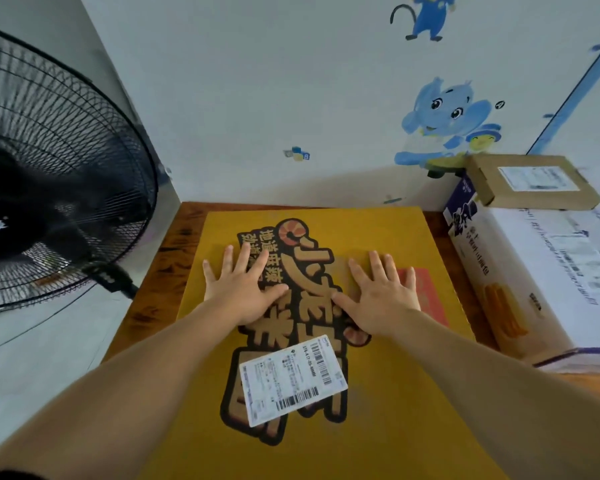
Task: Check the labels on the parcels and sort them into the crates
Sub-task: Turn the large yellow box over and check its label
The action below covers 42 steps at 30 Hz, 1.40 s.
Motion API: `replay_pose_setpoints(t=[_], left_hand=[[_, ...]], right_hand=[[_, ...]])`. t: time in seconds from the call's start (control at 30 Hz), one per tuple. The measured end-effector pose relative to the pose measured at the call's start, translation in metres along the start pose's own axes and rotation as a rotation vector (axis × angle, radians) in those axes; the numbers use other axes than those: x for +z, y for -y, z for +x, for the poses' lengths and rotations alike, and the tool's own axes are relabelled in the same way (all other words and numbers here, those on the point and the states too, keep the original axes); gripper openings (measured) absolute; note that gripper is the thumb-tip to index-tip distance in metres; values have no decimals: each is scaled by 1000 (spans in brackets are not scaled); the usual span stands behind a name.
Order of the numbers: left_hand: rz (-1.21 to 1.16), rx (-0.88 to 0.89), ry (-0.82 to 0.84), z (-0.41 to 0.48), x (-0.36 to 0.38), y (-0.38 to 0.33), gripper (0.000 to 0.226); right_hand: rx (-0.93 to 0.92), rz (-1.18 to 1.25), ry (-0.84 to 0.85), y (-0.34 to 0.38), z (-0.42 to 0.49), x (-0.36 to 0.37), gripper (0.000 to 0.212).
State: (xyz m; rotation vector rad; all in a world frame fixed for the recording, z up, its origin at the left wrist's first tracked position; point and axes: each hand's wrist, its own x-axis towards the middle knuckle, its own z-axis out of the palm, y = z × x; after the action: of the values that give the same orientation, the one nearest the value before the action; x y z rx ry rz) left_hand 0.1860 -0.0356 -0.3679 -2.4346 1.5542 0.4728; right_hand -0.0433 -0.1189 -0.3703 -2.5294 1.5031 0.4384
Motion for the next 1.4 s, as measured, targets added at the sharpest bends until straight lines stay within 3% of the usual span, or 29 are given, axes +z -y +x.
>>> replay_pose_setpoints(t=[0.33,0.8,1.4], left_hand=[[-45,-1,32,40,-29,-14,88],[-21,-9,11,57,-24,-8,88],[13,50,-18,-37,13,12,81]], right_hand=[[39,99,0,-1,47,-28,83],[42,50,25,-3,60,-24,83],[13,47,50,14,-31,7,78]])
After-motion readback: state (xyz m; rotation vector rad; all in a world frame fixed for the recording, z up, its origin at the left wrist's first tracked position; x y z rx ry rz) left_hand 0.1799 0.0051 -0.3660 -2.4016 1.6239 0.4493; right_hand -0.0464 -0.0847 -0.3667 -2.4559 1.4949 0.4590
